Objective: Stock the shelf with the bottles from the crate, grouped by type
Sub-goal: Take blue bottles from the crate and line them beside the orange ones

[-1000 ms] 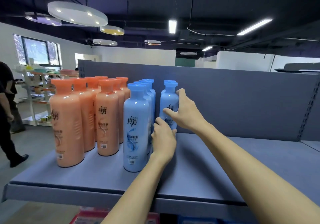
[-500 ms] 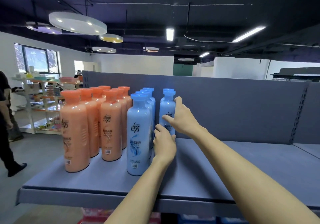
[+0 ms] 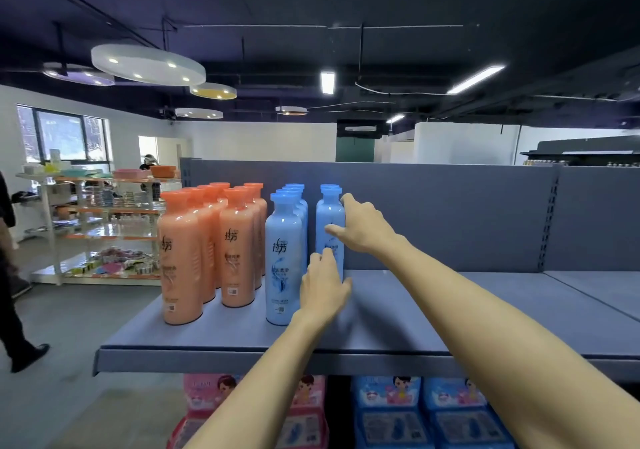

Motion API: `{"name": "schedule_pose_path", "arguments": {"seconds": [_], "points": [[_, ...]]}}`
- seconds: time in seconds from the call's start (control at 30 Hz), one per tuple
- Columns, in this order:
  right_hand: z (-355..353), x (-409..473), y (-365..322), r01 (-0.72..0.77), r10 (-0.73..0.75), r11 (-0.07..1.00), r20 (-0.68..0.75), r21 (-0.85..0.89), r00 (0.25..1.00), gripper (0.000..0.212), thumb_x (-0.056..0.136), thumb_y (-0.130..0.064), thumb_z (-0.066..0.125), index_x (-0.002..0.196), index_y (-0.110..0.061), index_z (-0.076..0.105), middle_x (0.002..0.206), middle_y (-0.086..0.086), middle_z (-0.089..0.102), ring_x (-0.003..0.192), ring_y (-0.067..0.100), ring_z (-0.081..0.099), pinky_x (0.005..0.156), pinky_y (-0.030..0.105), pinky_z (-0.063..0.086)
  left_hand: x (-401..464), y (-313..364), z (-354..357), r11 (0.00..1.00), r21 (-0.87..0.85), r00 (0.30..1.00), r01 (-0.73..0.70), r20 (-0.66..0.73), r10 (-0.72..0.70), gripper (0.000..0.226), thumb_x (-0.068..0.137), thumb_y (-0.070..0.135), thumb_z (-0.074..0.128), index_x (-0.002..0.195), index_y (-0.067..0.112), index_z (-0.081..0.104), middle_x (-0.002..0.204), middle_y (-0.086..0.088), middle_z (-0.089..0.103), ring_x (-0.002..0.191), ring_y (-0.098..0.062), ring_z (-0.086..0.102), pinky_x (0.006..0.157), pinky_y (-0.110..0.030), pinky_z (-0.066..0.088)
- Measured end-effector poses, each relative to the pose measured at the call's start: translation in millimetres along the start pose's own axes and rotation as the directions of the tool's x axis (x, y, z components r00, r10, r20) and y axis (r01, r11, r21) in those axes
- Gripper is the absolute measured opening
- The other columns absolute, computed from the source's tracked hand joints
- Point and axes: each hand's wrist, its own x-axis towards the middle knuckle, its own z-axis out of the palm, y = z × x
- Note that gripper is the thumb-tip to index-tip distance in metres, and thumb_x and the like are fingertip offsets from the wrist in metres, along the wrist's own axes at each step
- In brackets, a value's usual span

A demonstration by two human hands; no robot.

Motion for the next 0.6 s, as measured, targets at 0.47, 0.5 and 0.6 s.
{"name": "schedule_pose_path", "arguments": {"seconds": [0.47, 0.5, 0.6], "points": [[-23, -80, 14, 0.119, -0.115, 0.991, 0.063, -0.064, 0.991, 0.049, 0.089, -0.047, 0.066, 0.127, -0.022, 0.048, 0.105, 0.005, 0.066, 0.095, 0.028, 0.063, 0.084, 0.043, 0.055, -65, -8, -16, 0.988, -0.044, 0.977, -0.148, -0.163, 0.139, 0.036, 0.084, 0.035, 0.063, 0.114, 0.023, 0.048, 0.105, 0.005, 0.056, 0.088, -0.019, 0.061, 0.071, -0.034, 0.048], [-26, -87, 17, 0.123, -0.119, 0.991, 0.061, -0.061, 0.991, 0.046, 0.089, -0.046, 0.067, 0.125, -0.022, 0.049, 0.104, 0.003, 0.067, 0.094, 0.026, 0.063, 0.084, 0.042, 0.055, -68, -6, -17, 0.986, -0.059, 0.973, -0.158, -0.180, 0.145, 0.035, 0.084, 0.034, 0.063, 0.113, 0.022, 0.048, 0.105, 0.005, 0.056, 0.087, -0.019, 0.061, 0.071, -0.033, 0.048], [-33, -106, 23, 0.118, -0.115, 0.992, 0.060, -0.050, 0.992, 0.045, 0.090, -0.047, 0.066, 0.123, -0.022, 0.051, 0.103, 0.000, 0.069, 0.094, 0.023, 0.063, 0.085, 0.041, 0.055, -78, 0, -22, 0.982, -0.068, 0.964, -0.179, -0.209, 0.161, 0.035, 0.085, 0.032, 0.065, 0.113, 0.021, 0.048, 0.104, 0.004, 0.056, 0.087, -0.019, 0.061, 0.071, -0.035, 0.050]]}}
